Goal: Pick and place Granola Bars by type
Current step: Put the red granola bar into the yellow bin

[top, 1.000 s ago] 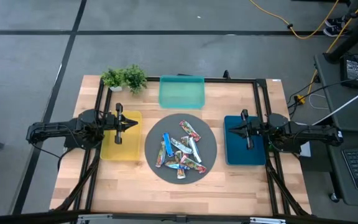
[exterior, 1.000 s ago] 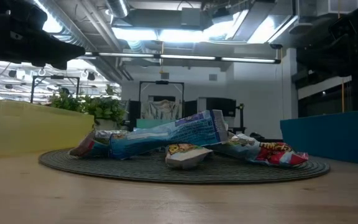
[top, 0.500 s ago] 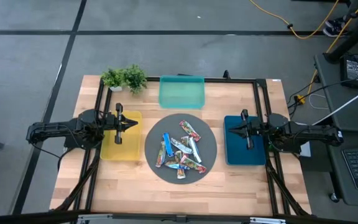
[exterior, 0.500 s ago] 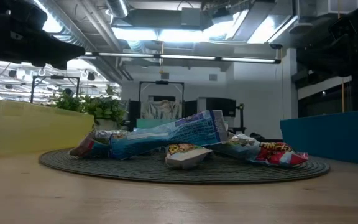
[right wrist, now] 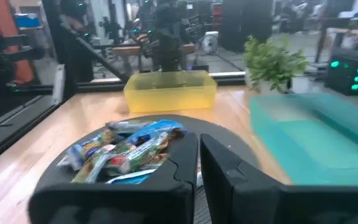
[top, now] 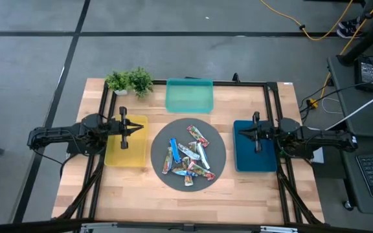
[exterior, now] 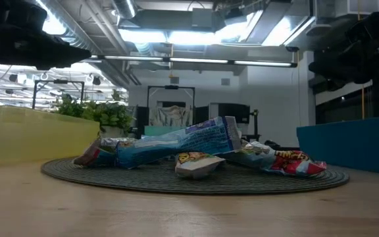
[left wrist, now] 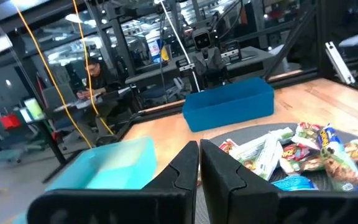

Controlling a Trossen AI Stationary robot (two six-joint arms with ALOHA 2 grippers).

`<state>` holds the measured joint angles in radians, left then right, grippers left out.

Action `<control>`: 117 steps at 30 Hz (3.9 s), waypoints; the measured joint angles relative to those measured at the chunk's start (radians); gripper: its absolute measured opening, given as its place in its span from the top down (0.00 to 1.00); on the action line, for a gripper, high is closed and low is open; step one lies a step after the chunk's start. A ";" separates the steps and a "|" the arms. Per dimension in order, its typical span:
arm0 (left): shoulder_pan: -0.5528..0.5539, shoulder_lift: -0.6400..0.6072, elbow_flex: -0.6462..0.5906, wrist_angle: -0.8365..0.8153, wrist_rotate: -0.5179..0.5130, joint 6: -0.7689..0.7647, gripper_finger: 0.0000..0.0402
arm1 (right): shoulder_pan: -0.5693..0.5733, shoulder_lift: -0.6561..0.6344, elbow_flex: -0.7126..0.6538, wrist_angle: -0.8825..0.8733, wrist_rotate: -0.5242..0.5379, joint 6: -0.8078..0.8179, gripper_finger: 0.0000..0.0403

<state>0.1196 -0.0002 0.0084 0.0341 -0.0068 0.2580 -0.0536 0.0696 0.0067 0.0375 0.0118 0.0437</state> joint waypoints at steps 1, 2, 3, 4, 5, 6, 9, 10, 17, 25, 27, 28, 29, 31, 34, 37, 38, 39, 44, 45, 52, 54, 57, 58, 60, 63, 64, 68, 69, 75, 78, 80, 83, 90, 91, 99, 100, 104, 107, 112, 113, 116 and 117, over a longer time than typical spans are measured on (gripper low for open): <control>0.000 0.000 0.000 0.000 0.000 -0.025 0.97 | 0.000 0.000 0.000 0.012 0.026 0.006 0.94; 0.000 0.000 0.000 0.000 0.000 -0.049 0.98 | 0.000 0.000 0.000 0.025 0.043 0.023 0.94; 0.000 0.000 0.000 0.000 0.000 -0.075 0.98 | 0.000 0.000 0.000 0.041 0.047 0.050 0.94; 0.000 0.000 0.000 0.000 0.000 -0.098 0.98 | 0.000 0.000 0.000 0.063 0.048 0.077 0.94; 0.000 0.000 0.000 0.000 0.000 -0.119 0.98 | 0.000 0.000 0.000 0.081 0.048 0.099 0.94; 0.000 0.000 0.000 0.000 0.000 -0.138 0.98 | 0.000 0.000 0.000 0.092 0.048 0.109 0.94; 0.000 0.000 0.000 0.009 0.000 -0.190 0.98 | 0.000 0.000 0.000 0.120 0.058 0.112 0.94; 0.000 0.000 0.000 0.017 0.000 -0.209 0.97 | 0.000 0.001 0.000 0.135 0.068 0.111 0.94; 0.000 0.000 0.000 0.093 -0.002 -0.344 0.97 | 0.000 0.000 0.000 0.270 0.127 0.136 0.94; 0.000 0.004 0.023 0.187 -0.038 -0.492 0.97 | 0.000 0.007 0.053 0.267 0.129 0.160 0.94; 0.000 0.023 0.057 0.169 -0.046 -0.507 0.97 | 0.000 0.024 0.097 0.188 0.129 0.160 0.94; 0.000 0.041 0.081 0.150 -0.055 -0.520 0.97 | 0.000 0.037 0.124 0.151 0.129 0.161 0.94; 0.000 0.068 0.111 0.127 -0.069 -0.539 0.97 | 0.000 0.054 0.157 0.119 0.129 0.166 0.94; 0.000 0.141 0.186 0.094 -0.086 -0.562 0.98 | 0.000 0.095 0.240 0.055 0.119 0.179 0.94; 0.000 0.287 0.333 0.033 -0.084 -0.563 0.98 | 0.000 0.174 0.380 -0.100 0.105 0.150 0.94; 0.000 0.458 0.491 -0.069 -0.066 -0.595 0.98 | 0.000 0.267 0.503 -0.228 0.136 0.092 0.94; 0.000 0.515 0.541 -0.096 -0.052 -0.608 0.98 | 0.000 0.295 0.534 -0.248 0.154 0.072 0.94; 0.000 0.566 0.584 -0.109 -0.035 -0.612 0.98 | 0.000 0.323 0.561 -0.258 0.169 0.048 0.94; -0.005 0.794 0.750 -0.123 0.063 -0.556 0.98 | 0.000 0.428 0.649 -0.252 0.173 -0.108 0.94; -0.010 0.831 0.774 -0.122 0.083 -0.557 0.98 | 0.000 0.442 0.660 -0.252 0.171 -0.134 0.94; -0.083 1.010 0.857 -0.123 0.153 -0.685 0.98 | 0.000 0.509 0.678 -0.241 0.179 -0.212 0.94; -0.116 1.043 0.857 -0.152 0.153 -0.693 0.98 | 0.000 0.519 0.678 -0.242 0.205 -0.210 0.94; -0.152 1.094 0.857 -0.270 0.153 -0.733 0.98 | -0.002 0.533 0.678 -0.246 0.246 -0.212 0.94; -0.159 1.113 0.857 -0.314 0.151 -0.767 0.98 | -0.003 0.536 0.678 -0.246 0.254 -0.212 0.94; -0.169 1.149 0.857 -0.375 0.150 -0.838 0.98 | -0.005 0.539 0.678 -0.245 0.258 -0.213 0.94; -0.186 1.197 0.857 -0.430 0.151 -0.903 0.98 | -0.014 0.539 0.678 -0.244 0.257 -0.214 0.94; -0.193 1.212 0.857 -0.430 0.150 -0.912 0.97 | -0.019 0.539 0.678 -0.244 0.257 -0.214 0.94; -0.212 1.267 0.857 -0.434 0.152 -0.931 0.94 | -0.038 0.539 0.678 -0.244 0.258 -0.211 0.94; -0.217 1.279 0.857 -0.436 0.152 -0.939 0.93 | -0.042 0.539 0.678 -0.244 0.258 -0.209 0.94; -0.230 1.339 0.857 -0.436 0.156 -0.961 0.79 | -0.049 0.539 0.678 -0.244 0.258 -0.204 0.94; -0.231 1.361 0.857 -0.436 0.156 -0.976 0.69 | -0.049 0.539 0.678 -0.244 0.258 -0.203 0.94; -0.230 1.372 0.857 -0.437 0.150 -0.978 0.62 | -0.049 0.539 0.678 -0.244 0.258 -0.203 0.94; -0.230 1.392 0.857 -0.436 0.148 -0.978 0.53 | -0.049 0.539 0.678 -0.244 0.258 -0.203 0.94; -0.230 1.452 0.857 -0.437 0.127 -0.978 0.39 | -0.049 0.539 0.678 -0.245 0.258 -0.203 0.94; -0.230 1.463 0.857 -0.436 0.112 -0.978 0.37 | -0.049 0.539 0.678 -0.245 0.258 -0.203 0.94; -0.230 1.542 0.857 -0.424 0.049 -0.983 0.34 | -0.049 0.539 0.678 -0.260 0.257 -0.205 0.94; -0.230 1.552 0.857 -0.417 0.049 -0.987 0.34 | -0.049 0.539 0.678 -0.260 0.257 -0.205 0.94; -0.231 1.586 0.857 -0.379 0.051 -0.991 0.34 | -0.049 0.539 0.678 -0.261 0.257 -0.205 0.94; -0.231 1.610 0.857 -0.350 0.051 -0.996 0.34 | -0.049 0.539 0.678 -0.261 0.257 -0.205 0.94; -0.231 1.658 0.857 -0.328 0.051 -1.007 0.34 | -0.049 0.539 0.678 -0.264 0.249 -0.203 0.94; -0.231 1.664 0.857 -0.329 0.051 -1.008 0.34 | -0.049 0.539 0.678 -0.266 0.249 -0.203 0.94; -0.231 1.679 0.857 -0.327 0.051 -1.017 0.34 | -0.049 0.539 0.678 -0.269 0.248 -0.203 0.94; -0.231 1.682 0.857 -0.329 0.051 -1.022 0.34 | -0.049 0.539 0.678 -0.269 0.248 -0.203 0.94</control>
<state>-0.1116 1.6818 0.8650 -0.2951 0.0444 -0.7638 -0.1024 0.6086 0.6846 -0.2317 0.2600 -0.1593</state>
